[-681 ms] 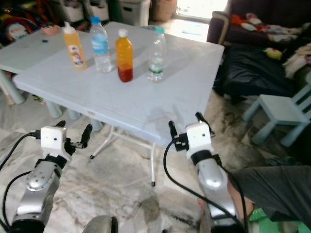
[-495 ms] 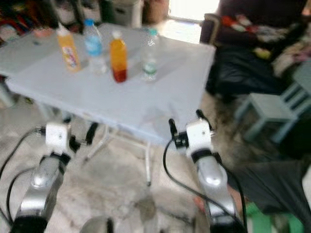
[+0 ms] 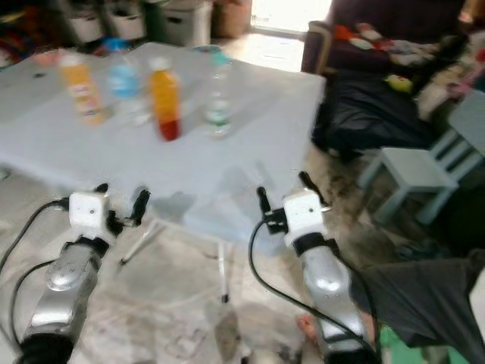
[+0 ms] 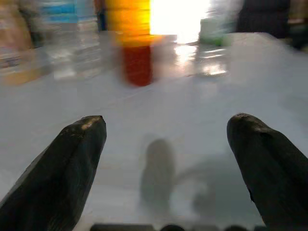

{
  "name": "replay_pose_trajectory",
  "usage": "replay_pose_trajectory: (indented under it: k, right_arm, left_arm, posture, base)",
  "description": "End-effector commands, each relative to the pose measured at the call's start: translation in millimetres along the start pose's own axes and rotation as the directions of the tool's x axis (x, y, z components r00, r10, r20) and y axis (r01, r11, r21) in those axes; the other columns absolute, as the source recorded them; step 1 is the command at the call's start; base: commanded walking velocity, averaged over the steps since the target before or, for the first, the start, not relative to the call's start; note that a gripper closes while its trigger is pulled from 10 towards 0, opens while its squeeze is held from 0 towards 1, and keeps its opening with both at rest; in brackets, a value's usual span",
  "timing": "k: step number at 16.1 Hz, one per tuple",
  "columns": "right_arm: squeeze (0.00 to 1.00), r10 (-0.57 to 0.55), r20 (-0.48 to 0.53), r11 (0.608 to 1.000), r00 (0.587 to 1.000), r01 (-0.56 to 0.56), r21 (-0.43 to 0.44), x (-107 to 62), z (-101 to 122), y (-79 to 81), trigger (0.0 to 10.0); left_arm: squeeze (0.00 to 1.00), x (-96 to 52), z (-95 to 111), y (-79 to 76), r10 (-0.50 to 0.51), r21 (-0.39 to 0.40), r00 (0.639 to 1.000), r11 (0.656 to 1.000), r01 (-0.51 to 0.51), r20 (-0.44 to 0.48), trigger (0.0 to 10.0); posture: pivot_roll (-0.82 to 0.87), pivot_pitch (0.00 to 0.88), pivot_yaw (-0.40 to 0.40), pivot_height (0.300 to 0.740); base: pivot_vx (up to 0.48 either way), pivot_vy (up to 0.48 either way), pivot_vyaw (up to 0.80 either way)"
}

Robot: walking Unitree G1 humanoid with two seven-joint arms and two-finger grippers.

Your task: Restocking fridge

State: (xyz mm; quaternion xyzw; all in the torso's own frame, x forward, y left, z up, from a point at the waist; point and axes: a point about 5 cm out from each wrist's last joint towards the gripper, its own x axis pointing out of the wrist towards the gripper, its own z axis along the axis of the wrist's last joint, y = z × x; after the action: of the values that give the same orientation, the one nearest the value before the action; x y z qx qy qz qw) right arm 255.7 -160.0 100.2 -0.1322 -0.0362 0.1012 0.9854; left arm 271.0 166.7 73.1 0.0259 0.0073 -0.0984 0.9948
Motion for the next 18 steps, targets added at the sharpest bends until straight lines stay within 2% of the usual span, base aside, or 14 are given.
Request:
replay_pose_trajectory:
  k: [1, 5, 8, 9, 10, 14, 16, 18]
  right_arm:
    - [0.0, -0.008, 0.028, 1.0, 1.0, 0.008, 0.002, 3.6, 6, -0.1, 10.0]
    - [0.0, -0.003, 0.026, 1.0, 1.0, 0.003, 0.0, 2.2, 5, 1.7, 10.0]
    - [0.0, 0.003, 0.024, 1.0, 1.0, -0.003, 0.0, 1.7, 4, 2.2, 10.0]
    - [0.0, 0.006, 0.024, 1.0, 1.0, -0.006, 0.0, 1.6, 3, 2.8, 10.0]
    - [0.0, 0.011, 0.024, 1.0, 1.0, -0.011, -0.002, 1.3, 3, 3.8, 10.0]
    - [0.0, 0.018, 0.026, 1.0, 0.999, -0.018, -0.003, 0.5, 3, 4.5, 10.0]
    - [0.0, 0.025, 0.059, 1.0, 0.998, -0.026, 0.014, 4.3, 11, 0.2, 10.0]
    - [0.0, 0.028, 0.092, 0.999, 0.995, -0.03, 0.016, 14.9, 22, -9.0, 10.0]
  left_arm:
    - [0.0, 0.4, 2, 4.3, 0.0, 0.017, 1.0, 1.0, 0.0, 0.004, 10.0]
    - [0.0, 1.1, 1, 6.6, 0.02, -0.004, 1.0, 1.0, -0.02, -0.009, 10.0]
    - [0.0, 0.0, 3, 8.7, 0.025, 0.024, 1.0, 0.999, -0.025, 0.007, 10.0]
    - [0.0, -0.5, 2, 9.0, 0.031, 0.01, 1.0, 0.999, -0.031, 0.005, 10.0]
    - [0.0, -1.3, 3, 9.7, 0.029, 0.034, 0.999, 0.999, -0.03, 0.017, 10.0]
    - [0.0, -4.1, 1, 12.0, 0.037, 0.044, 0.999, 0.998, -0.037, 0.007, 10.0]
    - [0.0, -6.5, 1, 15.1, 0.04, 0.057, 0.999, 0.998, -0.041, 0.003, 10.0]
    - [0.0, -10.8, 0, 21.2, 0.046, 0.074, 0.999, 0.996, -0.046, -0.006, 10.0]
  posture:
    - [-0.01, 0.013, -0.026, 0.74]
    - [-0.01, 0.013, -0.024, 0.74]
    - [0.0, 0.015, -0.026, 0.74]
    - [0.0, 0.015, -0.027, 0.74]
    - [0.0, 0.014, -0.028, 0.74]
    - [0.0, 0.017, -0.029, 0.74]
    - [0.01, 0.025, -0.022, 0.74]
    - [0.02, 0.043, -0.015, 0.74]
  base:
    - [0.428, 0.0, 0.0]
    - [0.355, 0.256, 0.0]
    - [0.0, 0.451, 0.0]
    - [0.0, 0.48, 0.0]
    - [0.0, 0.0, 0.0]
    - [0.0, 0.0, 0.0]
    - [0.0, 0.0, 0.0]
    - [0.0, 0.0, 0.0]
